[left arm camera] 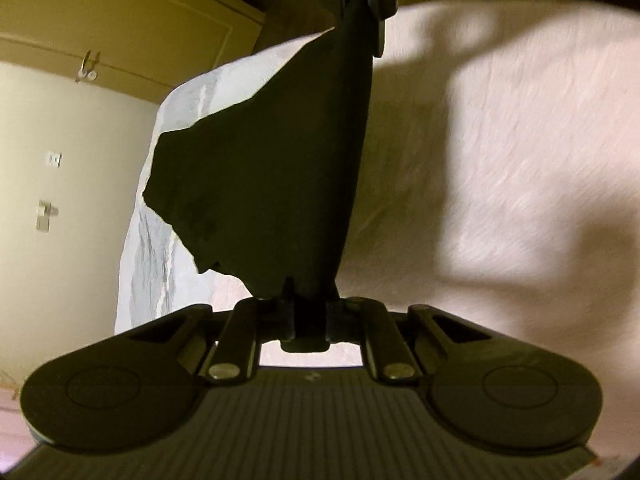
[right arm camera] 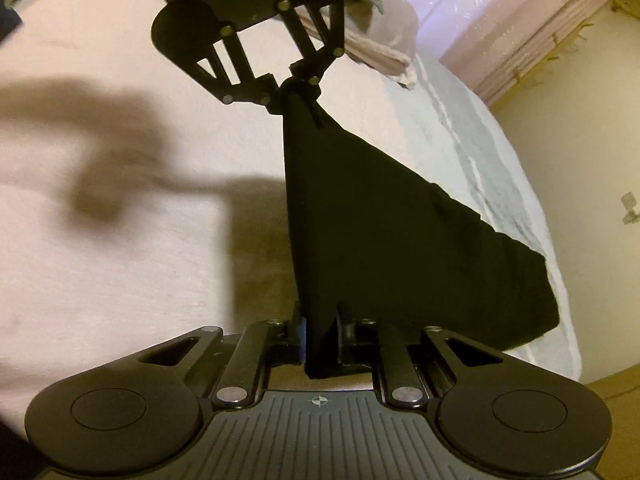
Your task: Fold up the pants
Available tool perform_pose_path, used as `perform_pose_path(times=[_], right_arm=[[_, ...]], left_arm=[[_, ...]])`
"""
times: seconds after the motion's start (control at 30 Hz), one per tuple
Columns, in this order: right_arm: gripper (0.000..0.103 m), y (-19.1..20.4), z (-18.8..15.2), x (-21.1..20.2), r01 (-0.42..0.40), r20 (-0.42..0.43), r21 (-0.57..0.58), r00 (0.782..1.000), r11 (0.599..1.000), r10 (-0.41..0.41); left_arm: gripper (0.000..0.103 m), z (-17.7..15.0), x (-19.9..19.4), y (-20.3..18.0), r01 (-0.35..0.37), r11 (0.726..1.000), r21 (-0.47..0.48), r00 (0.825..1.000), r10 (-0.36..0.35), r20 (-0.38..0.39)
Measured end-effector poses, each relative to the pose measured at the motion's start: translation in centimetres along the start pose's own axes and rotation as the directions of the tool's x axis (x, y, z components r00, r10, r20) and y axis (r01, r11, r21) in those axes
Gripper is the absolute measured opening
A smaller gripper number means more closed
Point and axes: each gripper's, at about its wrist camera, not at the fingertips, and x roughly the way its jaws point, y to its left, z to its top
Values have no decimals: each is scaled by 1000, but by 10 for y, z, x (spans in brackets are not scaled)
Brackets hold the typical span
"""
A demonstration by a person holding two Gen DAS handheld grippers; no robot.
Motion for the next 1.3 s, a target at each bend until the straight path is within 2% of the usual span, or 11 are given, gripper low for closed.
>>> perform_pose_path(times=[0.13,0.27,0.4,0.5,0.7,0.9,0.97,1.07,1.17,1.23,1.3], right_arm=[[9,3,4,-43,-123,21,6,992,992,123],[9,8,6,-79,-258,24,17,966,966,258],[9,-11,12,-101,-305,47,42,952,951,303],[9,-55,22,-108,-316,79,93,948,944,309],[9,-160,24,-114,-327,128,191,943,925,307],[9,-284,7,-85,-353,174,277,933,894,315],[9,-328,-4,-65,-372,187,296,926,880,329],[9,-395,-21,-17,-415,205,353,909,839,364],[9,-454,-44,43,-482,222,426,876,765,429],[9,-486,-60,91,-528,229,471,847,707,480],[9,-512,-76,138,-564,226,515,816,645,532]], left_arm=[[9,12,-44,-1,60,996,-61,998,-61,-23],[9,29,-88,-2,168,976,-139,984,-174,-35],[9,42,-113,13,252,948,-194,964,-264,-36],[9,45,-115,50,283,932,-227,953,-300,-41],[9,57,-100,166,335,898,-286,933,-358,-31],[9,77,-33,292,375,872,-314,914,-404,-31],[9,83,2,330,396,860,-320,903,-429,-36],[9,86,63,378,428,836,-343,884,-467,-36],[9,83,132,417,468,799,-378,857,-514,-25],[9,76,186,437,501,756,-422,829,-560,-19],[9,68,237,445,527,728,-439,802,-597,-27]])
